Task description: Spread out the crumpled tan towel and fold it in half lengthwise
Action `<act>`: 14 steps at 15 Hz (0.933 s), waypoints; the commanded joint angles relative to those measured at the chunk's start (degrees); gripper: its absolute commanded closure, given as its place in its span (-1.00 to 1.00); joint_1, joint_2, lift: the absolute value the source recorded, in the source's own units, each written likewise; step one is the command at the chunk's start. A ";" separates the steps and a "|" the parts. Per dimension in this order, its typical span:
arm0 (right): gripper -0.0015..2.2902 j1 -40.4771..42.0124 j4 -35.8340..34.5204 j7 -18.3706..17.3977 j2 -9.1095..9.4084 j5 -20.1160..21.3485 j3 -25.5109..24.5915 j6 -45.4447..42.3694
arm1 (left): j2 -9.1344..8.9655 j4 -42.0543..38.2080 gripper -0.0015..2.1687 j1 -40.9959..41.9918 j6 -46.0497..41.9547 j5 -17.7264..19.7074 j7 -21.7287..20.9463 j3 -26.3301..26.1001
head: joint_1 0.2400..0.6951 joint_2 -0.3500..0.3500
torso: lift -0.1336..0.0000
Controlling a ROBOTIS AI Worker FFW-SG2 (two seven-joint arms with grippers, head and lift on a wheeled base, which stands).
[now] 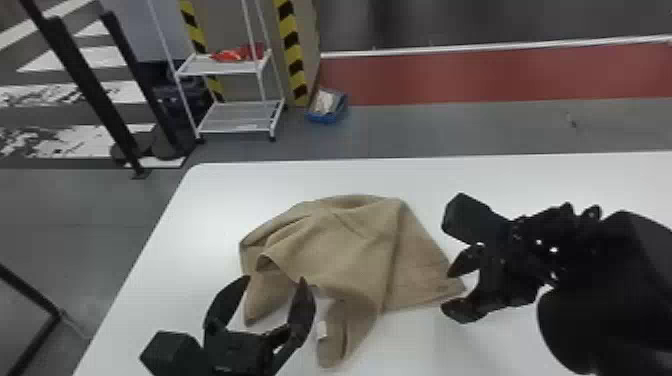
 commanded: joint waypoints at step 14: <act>-0.03 -0.88 2.68 0.28 2.29 1.05 0.25 0.08 | 0.18 0.08 -0.93 0.78 -1.53 1.00 -0.26 0.83 | 1.00 0.59 | -0.85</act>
